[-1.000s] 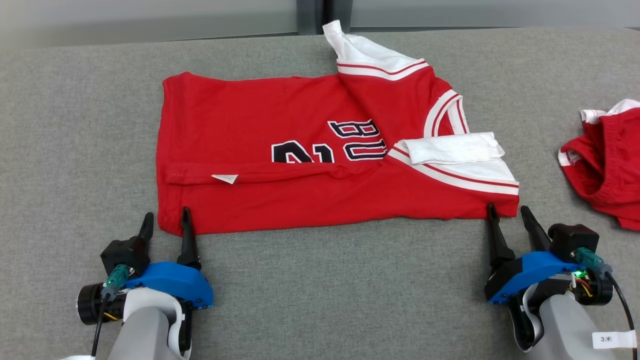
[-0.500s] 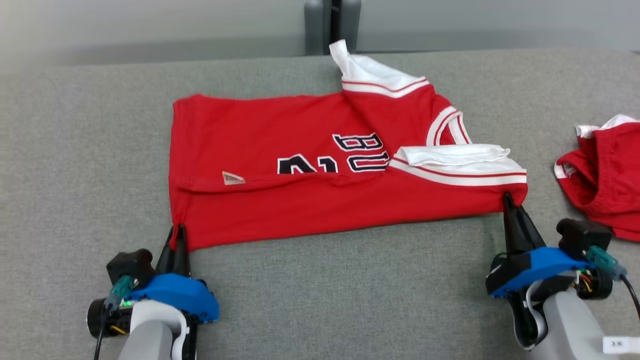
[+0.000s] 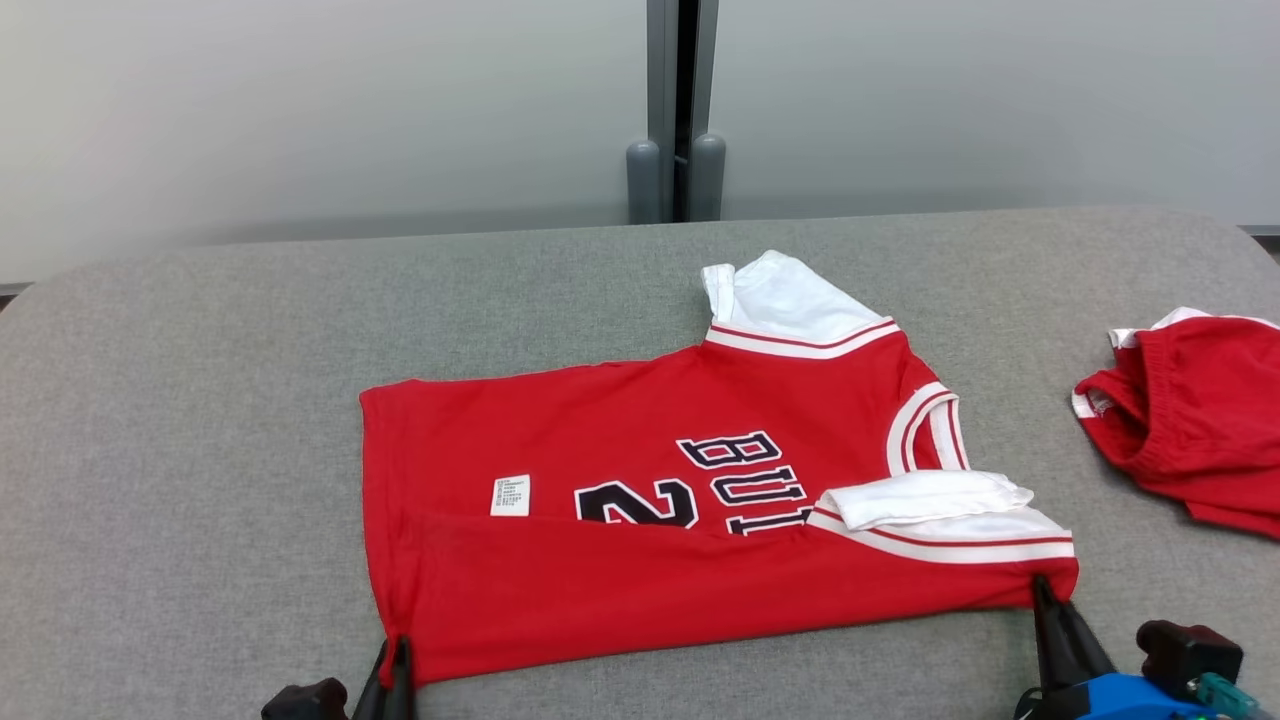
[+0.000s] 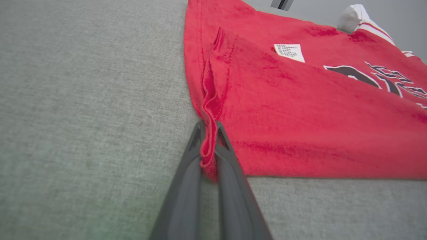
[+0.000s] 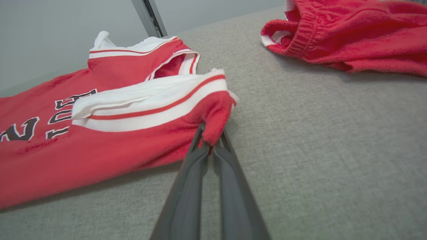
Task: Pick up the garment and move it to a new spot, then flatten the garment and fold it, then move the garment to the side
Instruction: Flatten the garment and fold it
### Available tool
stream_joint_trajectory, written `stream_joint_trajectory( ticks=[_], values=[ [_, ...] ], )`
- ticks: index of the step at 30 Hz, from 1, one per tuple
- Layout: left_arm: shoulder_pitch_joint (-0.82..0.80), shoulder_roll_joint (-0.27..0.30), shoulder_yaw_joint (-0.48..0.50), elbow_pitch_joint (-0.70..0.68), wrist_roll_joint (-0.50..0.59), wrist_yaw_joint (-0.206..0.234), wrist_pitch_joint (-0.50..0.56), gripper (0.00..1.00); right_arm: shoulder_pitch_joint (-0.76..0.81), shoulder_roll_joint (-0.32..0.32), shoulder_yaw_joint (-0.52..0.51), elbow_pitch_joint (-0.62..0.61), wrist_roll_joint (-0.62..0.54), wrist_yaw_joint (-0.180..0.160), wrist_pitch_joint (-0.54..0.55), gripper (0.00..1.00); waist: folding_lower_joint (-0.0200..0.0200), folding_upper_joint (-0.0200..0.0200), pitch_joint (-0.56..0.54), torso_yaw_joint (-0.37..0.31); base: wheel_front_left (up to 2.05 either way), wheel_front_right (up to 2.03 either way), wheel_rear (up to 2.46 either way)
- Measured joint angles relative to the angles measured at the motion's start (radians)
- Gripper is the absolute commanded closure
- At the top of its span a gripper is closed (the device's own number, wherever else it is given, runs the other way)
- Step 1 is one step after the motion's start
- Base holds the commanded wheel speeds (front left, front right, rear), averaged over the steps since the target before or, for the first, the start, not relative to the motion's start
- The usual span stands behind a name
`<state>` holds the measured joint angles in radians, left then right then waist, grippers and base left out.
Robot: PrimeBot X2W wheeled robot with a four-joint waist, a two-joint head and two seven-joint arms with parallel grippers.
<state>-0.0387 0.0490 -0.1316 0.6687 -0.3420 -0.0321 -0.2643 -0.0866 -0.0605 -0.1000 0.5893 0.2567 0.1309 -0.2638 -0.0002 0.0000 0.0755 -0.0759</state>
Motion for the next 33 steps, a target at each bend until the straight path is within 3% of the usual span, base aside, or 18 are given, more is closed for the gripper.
stream_joint_trajectory(
  ticks=[1, 6, 12, 20, 31, 32, 33],
  values=[
    [0.001, 0.000, -0.005, -0.005, -0.004, 0.005, 0.000, 0.00, 0.002, -0.001, -0.007, -0.003, 0.000, 0.000, 0.000, 0.00, 0.0000, 0.0000, 0.003, 0.001, 0.00, 0.00, 0.00],
    [-0.023, 0.001, 0.007, -0.075, 0.000, 0.025, 0.000, 0.00, -0.017, -0.003, -0.038, -0.053, -0.040, 0.000, 0.000, 0.00, 0.0000, 0.0000, 0.041, 0.005, 0.00, 0.00, 0.00],
    [-0.187, 0.008, 0.056, -0.076, 0.052, 0.016, 0.000, 0.00, -0.114, -0.003, -0.026, -0.090, -0.071, 0.000, 0.000, 0.00, 0.0002, 0.0000, 0.111, 0.001, 0.00, 0.00, 0.00],
    [-0.490, 0.083, 0.053, 0.170, 0.081, -0.023, 0.000, 0.00, -0.269, -0.026, 0.021, -0.055, -0.077, 0.000, 0.000, 0.00, 0.0004, 0.0000, 0.203, -0.017, 0.00, 0.00, 0.00],
    [-0.662, 0.107, 0.026, 0.397, 0.089, -0.044, 0.000, 0.00, -0.446, -0.089, 0.122, 0.054, -0.085, 0.000, 0.000, 0.00, 0.0003, 0.0000, 0.281, -0.032, 0.00, 0.00, 0.00],
    [-0.674, 0.107, 0.019, 0.409, 0.093, -0.046, -0.002, 0.05, -0.469, -0.095, 0.135, 0.079, -0.079, 0.000, 0.000, 0.00, 0.0003, 0.0000, 0.288, -0.031, 0.00, 0.00, 0.00],
    [-0.685, 0.107, 0.016, 0.418, 0.098, -0.048, -0.002, 0.35, -0.493, -0.101, 0.145, 0.103, -0.070, 0.000, 0.007, 0.00, 0.0003, 0.0000, 0.295, -0.029, 0.00, 0.00, 0.00]
  ],
)
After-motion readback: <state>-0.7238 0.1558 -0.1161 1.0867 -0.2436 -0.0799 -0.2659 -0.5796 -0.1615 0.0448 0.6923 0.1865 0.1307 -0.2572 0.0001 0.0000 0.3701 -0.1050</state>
